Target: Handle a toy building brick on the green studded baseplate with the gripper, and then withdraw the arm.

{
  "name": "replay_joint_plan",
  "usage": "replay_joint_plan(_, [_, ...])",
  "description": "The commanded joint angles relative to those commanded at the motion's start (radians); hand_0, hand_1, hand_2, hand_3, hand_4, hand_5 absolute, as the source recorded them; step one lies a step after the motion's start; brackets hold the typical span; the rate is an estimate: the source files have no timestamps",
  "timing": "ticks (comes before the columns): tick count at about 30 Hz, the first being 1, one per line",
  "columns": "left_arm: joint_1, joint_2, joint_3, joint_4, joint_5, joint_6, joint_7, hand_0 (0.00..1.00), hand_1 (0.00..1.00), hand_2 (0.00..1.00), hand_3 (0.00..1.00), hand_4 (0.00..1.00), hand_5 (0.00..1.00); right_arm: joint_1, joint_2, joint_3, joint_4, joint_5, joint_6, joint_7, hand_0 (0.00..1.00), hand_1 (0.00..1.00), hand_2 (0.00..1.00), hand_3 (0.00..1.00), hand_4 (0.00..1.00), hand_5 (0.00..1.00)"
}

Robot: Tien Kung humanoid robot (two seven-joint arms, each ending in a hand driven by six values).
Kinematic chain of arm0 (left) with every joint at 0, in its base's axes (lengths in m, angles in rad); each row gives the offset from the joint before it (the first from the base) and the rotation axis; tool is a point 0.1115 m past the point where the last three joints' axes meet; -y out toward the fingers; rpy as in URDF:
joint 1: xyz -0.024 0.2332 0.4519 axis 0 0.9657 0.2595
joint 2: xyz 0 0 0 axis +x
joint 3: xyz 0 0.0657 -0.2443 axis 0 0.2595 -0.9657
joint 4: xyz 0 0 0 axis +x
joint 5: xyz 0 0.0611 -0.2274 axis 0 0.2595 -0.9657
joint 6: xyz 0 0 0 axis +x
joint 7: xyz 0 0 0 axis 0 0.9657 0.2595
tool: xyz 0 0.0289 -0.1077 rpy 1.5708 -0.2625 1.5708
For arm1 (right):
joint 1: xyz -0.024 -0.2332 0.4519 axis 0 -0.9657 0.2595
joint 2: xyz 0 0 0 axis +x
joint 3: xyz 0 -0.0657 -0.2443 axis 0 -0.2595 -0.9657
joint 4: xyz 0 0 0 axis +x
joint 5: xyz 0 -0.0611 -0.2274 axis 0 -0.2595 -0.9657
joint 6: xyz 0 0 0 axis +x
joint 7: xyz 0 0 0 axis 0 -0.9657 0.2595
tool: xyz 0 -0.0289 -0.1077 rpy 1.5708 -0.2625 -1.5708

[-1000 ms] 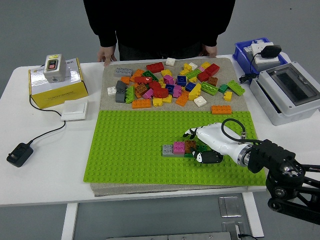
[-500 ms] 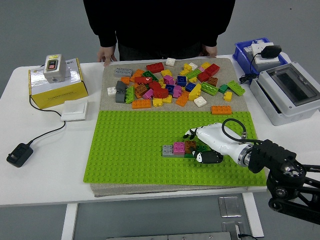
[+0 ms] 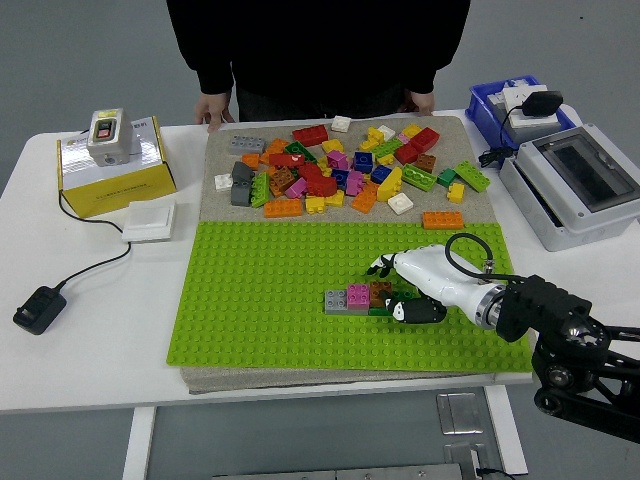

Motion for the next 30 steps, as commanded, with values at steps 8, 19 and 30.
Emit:
replay_joint_plan(8, [-0.001,0.000,-0.002,0.000,0.003,0.000,0.000,0.637,0.599,0.554,0.599,0.159,0.585,-0.007,-0.007,0.001,0.009,0.007,-0.006,0.006,0.131,0.173,0.709,0.777,0.391,0.338])
replay_joint_plan(19, [-0.001,0.002,-0.005,0.000,0.006,0.001,0.000,0.637,0.599,0.554,0.599,0.157,0.586,-0.021,-0.020,0.009,0.029,0.015,-0.018,0.017,0.126,0.173,0.703,0.767,0.382,0.350])
replay_joint_plan(30, [-0.002,0.002,-0.005,0.000,0.010,0.003,-0.001,0.637,0.599,0.554,0.600,0.157,0.586,-0.021,-0.020,0.009,0.027,0.029,-0.018,0.024,0.124,0.173,0.701,0.765,0.380,0.353])
